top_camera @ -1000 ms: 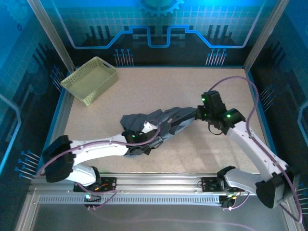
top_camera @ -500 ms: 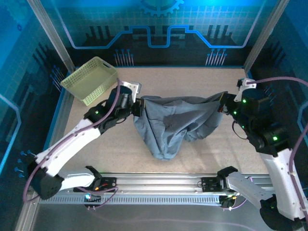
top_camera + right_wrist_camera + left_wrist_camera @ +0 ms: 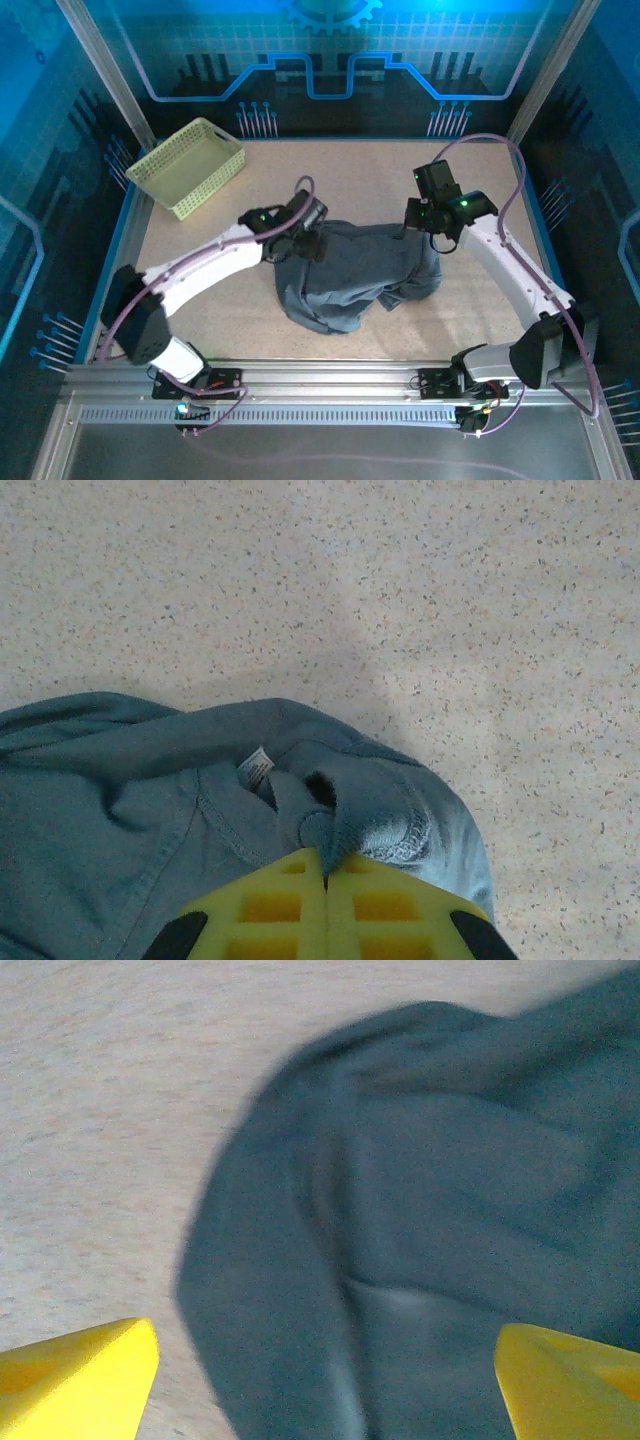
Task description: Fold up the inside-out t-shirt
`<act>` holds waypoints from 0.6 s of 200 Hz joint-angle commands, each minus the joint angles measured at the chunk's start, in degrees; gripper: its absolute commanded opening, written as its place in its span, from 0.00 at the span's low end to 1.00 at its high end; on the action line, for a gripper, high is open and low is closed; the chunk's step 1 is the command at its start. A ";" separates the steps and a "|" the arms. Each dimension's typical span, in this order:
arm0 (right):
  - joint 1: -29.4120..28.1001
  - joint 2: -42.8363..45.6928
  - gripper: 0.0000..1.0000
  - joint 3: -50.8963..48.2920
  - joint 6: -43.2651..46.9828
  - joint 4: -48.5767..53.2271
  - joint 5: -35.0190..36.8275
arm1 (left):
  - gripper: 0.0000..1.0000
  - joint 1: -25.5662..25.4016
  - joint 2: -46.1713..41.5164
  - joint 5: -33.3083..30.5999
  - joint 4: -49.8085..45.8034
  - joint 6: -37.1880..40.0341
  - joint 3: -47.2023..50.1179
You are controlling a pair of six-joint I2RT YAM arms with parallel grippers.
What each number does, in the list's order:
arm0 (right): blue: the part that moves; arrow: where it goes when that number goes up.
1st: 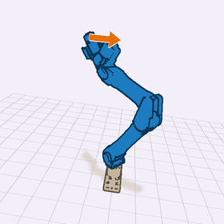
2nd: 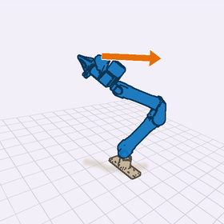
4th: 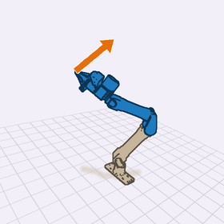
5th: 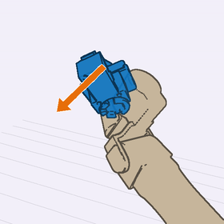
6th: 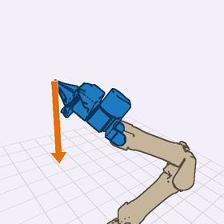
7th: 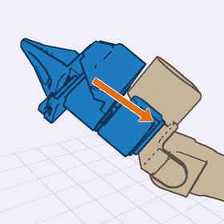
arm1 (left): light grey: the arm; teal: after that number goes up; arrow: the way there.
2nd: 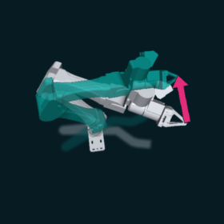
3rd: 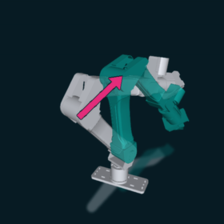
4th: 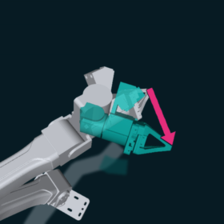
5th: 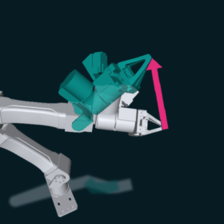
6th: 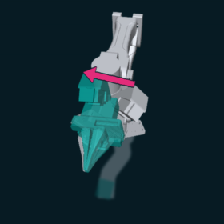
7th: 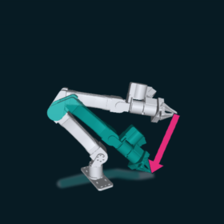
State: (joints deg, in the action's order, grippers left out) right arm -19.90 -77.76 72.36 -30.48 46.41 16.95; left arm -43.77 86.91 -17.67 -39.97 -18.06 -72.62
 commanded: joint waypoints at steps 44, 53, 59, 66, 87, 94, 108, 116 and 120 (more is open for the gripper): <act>1.35 3.35 0.00 -2.16 -0.55 -3.52 -0.11 | 0.86 -13.92 1.18 2.10 4.03 -9.99 9.88; 1.48 3.72 0.00 -2.52 -0.57 -3.61 -0.12 | 0.86 -15.00 2.60 2.29 5.29 -10.52 10.21; 1.62 3.97 0.00 -2.72 -0.55 -3.61 -0.30 | 0.86 -15.51 3.53 2.21 5.91 -10.83 10.18; 1.72 4.17 0.00 -2.90 -0.55 -3.50 -0.44 | 0.85 -15.72 4.59 2.21 6.50 -11.21 10.15; 1.71 4.78 0.00 -3.66 -0.87 -3.69 -1.03 | 0.79 -15.69 7.38 -0.57 6.86 -12.26 9.53; 1.71 4.93 0.00 -3.88 -0.95 -3.70 -1.13 | 0.77 -15.69 7.88 -1.61 6.95 -12.17 9.43; 1.73 5.43 0.00 -4.48 -0.99 -3.70 -0.91 | 0.71 -15.57 8.56 -2.39 7.52 -11.93 9.47; 1.80 5.68 0.00 -4.83 -0.94 -3.70 -0.87 | 0.66 -15.55 8.84 -3.11 7.37 -11.91 9.44; 1.80 5.73 0.00 -4.92 -0.91 -3.70 -0.82 | 0.62 -15.55 8.93 -3.32 7.34 -11.98 9.44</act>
State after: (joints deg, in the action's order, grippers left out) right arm -18.94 -73.73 68.53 -30.65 43.38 16.21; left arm -59.42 95.02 -17.82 -33.69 -28.62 -62.52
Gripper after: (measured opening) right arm 0.064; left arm 0.687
